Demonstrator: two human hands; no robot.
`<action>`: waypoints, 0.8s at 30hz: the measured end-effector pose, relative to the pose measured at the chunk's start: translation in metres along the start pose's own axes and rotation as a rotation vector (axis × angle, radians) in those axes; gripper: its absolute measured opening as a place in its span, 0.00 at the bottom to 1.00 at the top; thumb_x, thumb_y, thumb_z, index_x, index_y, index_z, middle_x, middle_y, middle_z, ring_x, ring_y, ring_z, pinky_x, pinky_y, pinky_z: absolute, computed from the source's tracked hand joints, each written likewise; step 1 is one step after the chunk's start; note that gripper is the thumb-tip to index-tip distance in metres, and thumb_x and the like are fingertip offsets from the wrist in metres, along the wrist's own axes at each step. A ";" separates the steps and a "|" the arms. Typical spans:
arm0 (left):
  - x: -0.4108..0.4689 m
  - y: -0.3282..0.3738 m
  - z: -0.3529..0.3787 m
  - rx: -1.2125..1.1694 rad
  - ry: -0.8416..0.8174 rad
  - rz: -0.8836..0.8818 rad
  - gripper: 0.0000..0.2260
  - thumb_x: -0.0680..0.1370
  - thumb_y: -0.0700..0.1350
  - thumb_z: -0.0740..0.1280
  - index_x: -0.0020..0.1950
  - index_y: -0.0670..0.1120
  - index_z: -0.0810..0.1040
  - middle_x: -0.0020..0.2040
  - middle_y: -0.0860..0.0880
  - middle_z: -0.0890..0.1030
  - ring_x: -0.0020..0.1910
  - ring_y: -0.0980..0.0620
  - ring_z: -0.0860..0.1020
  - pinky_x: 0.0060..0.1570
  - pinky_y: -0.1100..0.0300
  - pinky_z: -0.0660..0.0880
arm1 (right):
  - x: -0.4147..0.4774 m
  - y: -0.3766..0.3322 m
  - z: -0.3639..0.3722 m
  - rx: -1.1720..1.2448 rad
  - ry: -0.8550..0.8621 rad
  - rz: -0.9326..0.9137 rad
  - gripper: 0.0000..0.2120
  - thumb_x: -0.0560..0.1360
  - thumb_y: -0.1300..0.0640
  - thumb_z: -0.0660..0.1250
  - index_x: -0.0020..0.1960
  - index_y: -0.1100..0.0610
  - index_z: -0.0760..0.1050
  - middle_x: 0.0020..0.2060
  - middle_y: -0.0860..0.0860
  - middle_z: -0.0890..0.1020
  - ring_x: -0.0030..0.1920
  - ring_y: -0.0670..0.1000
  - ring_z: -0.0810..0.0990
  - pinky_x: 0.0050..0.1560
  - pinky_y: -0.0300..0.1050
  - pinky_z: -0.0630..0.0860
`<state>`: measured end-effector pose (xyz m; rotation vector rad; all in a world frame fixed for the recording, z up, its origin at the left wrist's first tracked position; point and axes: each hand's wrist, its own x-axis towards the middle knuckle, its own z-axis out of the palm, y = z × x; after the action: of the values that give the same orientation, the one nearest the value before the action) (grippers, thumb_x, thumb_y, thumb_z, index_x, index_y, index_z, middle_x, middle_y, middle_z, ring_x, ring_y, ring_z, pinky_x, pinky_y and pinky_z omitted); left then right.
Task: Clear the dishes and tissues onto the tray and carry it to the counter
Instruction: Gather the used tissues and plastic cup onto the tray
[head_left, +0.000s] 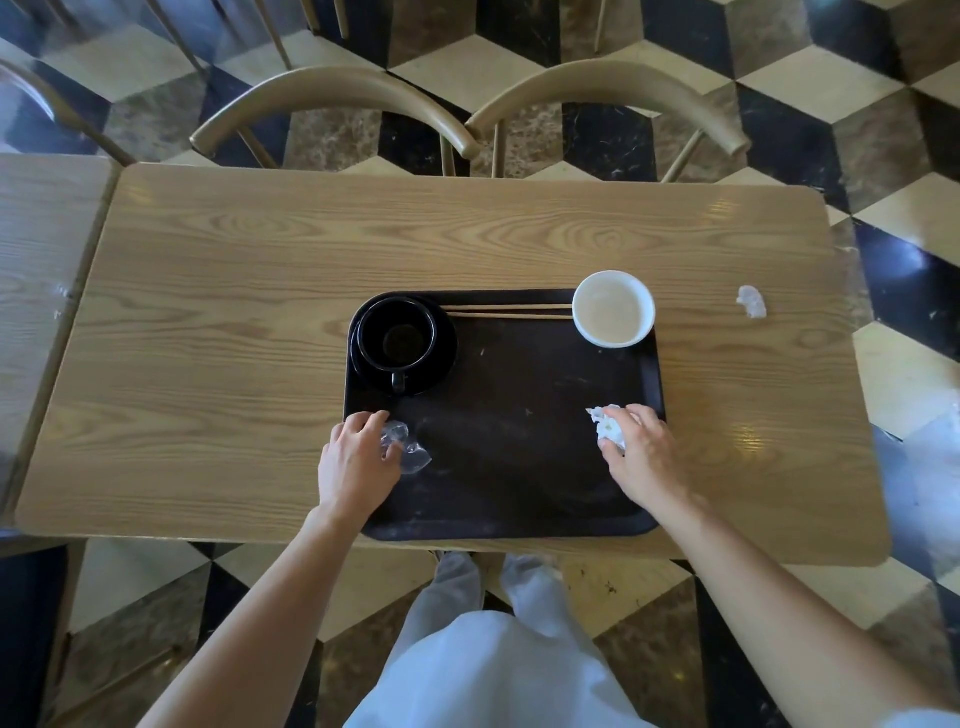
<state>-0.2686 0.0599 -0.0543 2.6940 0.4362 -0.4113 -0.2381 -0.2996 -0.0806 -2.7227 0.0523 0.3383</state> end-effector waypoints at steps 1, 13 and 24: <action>-0.001 0.002 -0.001 0.000 0.005 0.005 0.23 0.76 0.49 0.69 0.71 0.47 0.74 0.66 0.47 0.77 0.65 0.42 0.73 0.58 0.46 0.74 | 0.000 0.000 0.000 0.012 -0.010 0.023 0.24 0.73 0.58 0.73 0.68 0.56 0.75 0.64 0.60 0.75 0.59 0.64 0.77 0.60 0.54 0.73; -0.027 0.056 0.029 0.170 0.065 0.351 0.24 0.74 0.50 0.72 0.69 0.46 0.76 0.68 0.44 0.77 0.70 0.41 0.72 0.72 0.39 0.62 | -0.041 0.020 -0.008 0.214 0.054 0.137 0.47 0.70 0.53 0.76 0.80 0.51 0.51 0.76 0.60 0.62 0.75 0.60 0.62 0.71 0.55 0.64; -0.029 0.116 0.060 0.260 -0.148 0.491 0.28 0.72 0.48 0.73 0.72 0.47 0.74 0.72 0.41 0.73 0.73 0.38 0.69 0.71 0.42 0.66 | -0.018 0.026 -0.028 0.436 0.138 0.201 0.27 0.75 0.50 0.71 0.71 0.56 0.72 0.65 0.51 0.78 0.64 0.51 0.75 0.65 0.43 0.69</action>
<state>-0.2670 -0.0739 -0.0604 2.8584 -0.3406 -0.5424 -0.2516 -0.3349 -0.0611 -2.3061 0.3924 0.1681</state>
